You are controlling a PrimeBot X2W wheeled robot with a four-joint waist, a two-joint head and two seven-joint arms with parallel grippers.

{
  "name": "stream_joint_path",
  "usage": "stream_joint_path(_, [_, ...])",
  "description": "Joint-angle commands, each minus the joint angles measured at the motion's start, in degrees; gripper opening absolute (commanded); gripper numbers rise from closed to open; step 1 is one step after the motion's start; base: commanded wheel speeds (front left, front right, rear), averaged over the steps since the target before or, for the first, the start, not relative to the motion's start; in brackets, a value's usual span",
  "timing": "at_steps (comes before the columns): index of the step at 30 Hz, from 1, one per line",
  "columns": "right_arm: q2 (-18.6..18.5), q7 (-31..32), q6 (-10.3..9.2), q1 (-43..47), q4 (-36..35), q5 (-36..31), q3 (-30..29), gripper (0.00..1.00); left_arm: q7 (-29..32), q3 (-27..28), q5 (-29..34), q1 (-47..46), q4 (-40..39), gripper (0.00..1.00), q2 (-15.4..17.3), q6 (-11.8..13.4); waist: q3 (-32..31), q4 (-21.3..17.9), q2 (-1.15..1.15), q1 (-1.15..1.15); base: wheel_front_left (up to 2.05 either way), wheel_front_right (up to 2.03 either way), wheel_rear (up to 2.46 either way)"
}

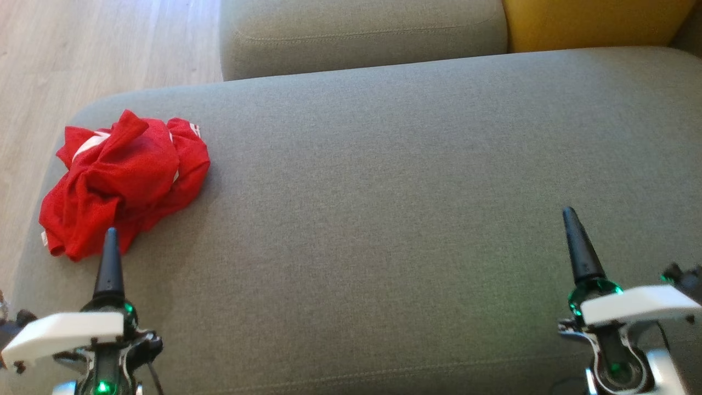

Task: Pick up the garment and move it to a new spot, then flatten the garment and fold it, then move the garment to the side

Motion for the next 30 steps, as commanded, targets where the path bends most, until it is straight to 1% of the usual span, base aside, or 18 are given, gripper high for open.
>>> stream_joint_path(1, [-0.5, -0.5, 0.0, -3.9, -2.5, -0.8, 0.4, 1.0, -0.5, 0.5, 0.6, -3.0, -2.3, 1.0, 0.7, 0.0, 0.0, 0.0, 0.0, 0.0, 0.0, 0.0, 0.0])
stream_joint_path(10, [-0.5, -2.0, 0.0, -5.7, -6.9, -11.9, 3.1, 1.0, -2.0, -2.4, 13.6, -3.4, -7.8, 1.0, 0.8, 2.9, 0.4, 0.0, 0.0, 0.0, 0.0, 0.0, 0.0])
stream_joint_path(12, [-0.5, -2.3, 0.0, -6.0, -7.4, -14.3, 4.0, 1.0, -2.3, -3.7, 16.9, -3.4, -8.8, 1.0, 1.3, 3.3, 0.4, 0.0, 0.0, 0.0, 0.0, 0.0, 0.0])
stream_joint_path(14, [-0.5, -2.7, 0.0, -6.3, -7.9, -16.9, 5.0, 1.0, -2.6, -5.3, 19.7, -3.3, -9.3, 1.0, 2.0, 4.5, 0.5, -0.1, 0.0, 0.0, 0.0, 0.0, 0.0])
stream_joint_path(20, [-0.6, -3.7, 0.0, -6.6, -8.3, -23.7, 6.8, 1.0, -3.6, -10.6, 26.8, -3.2, -10.0, 1.0, 5.4, 9.7, 0.4, -0.3, 0.0, 0.0, 0.0, 0.0, 0.0])
stream_joint_path(25, [-0.6, -4.5, 0.0, -7.2, -8.7, -28.7, 8.3, 1.0, -4.5, -15.9, 32.2, -3.6, -9.4, 1.0, 9.3, 15.3, 0.3, -0.5, 0.0, 0.0, 0.0, 0.0, 0.0])
stream_joint_path(26, [-0.7, -4.9, -0.01, -7.3, -8.9, -30.8, 9.2, 1.0, -4.8, -18.1, 33.7, -3.9, -9.0, 1.0, 10.7, 17.5, 0.3, -0.6, 0.0, 0.0, 0.0, 0.0, 0.0])
stream_joint_path(28, [-0.9, -5.2, -0.01, -7.4, -9.0, -32.9, 10.0, 1.0, -5.1, -20.3, 35.3, -4.3, -8.4, 1.0, 12.1, 19.3, 0.3, -0.7, 0.0, 0.0, 0.0, 0.0, 0.0])
stream_joint_path(30, [-0.8, -5.5, -0.01, -7.1, -8.6, -34.6, 9.6, 1.0, -5.5, -22.4, 36.7, -4.7, -7.6, 1.0, 13.2, 20.9, 0.2, -0.8, 0.0, 0.0, 0.0, 0.0, 0.0])
